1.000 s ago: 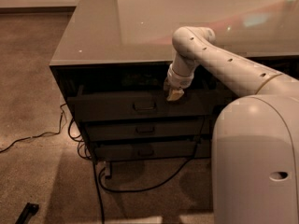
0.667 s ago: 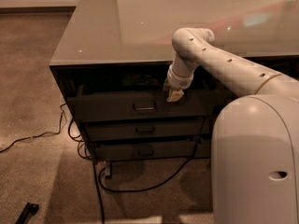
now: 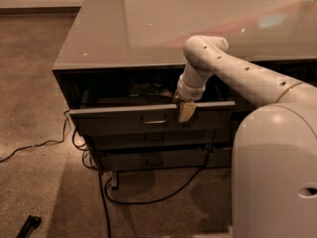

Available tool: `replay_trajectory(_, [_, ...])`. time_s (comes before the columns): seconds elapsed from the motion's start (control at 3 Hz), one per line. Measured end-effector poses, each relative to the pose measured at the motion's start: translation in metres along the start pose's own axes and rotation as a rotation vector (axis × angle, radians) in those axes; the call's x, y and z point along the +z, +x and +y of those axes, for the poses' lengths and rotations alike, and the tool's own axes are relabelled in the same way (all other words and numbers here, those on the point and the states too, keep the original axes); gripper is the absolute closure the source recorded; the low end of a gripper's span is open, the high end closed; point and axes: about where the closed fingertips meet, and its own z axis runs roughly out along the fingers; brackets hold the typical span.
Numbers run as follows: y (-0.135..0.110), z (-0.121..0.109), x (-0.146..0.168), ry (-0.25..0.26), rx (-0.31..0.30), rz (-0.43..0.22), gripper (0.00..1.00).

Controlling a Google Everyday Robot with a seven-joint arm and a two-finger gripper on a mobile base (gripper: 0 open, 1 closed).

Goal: Open top drawer

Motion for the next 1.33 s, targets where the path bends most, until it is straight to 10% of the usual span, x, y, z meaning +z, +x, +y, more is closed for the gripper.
replay_trajectory(0.67, [-0.007, 0.088, 0.03, -0.141, 0.071, -0.035, 0.0])
replay_trajectory(1.33, [-0.006, 0.089, 0.025, -0.106, 0.075, -0.035, 0.19])
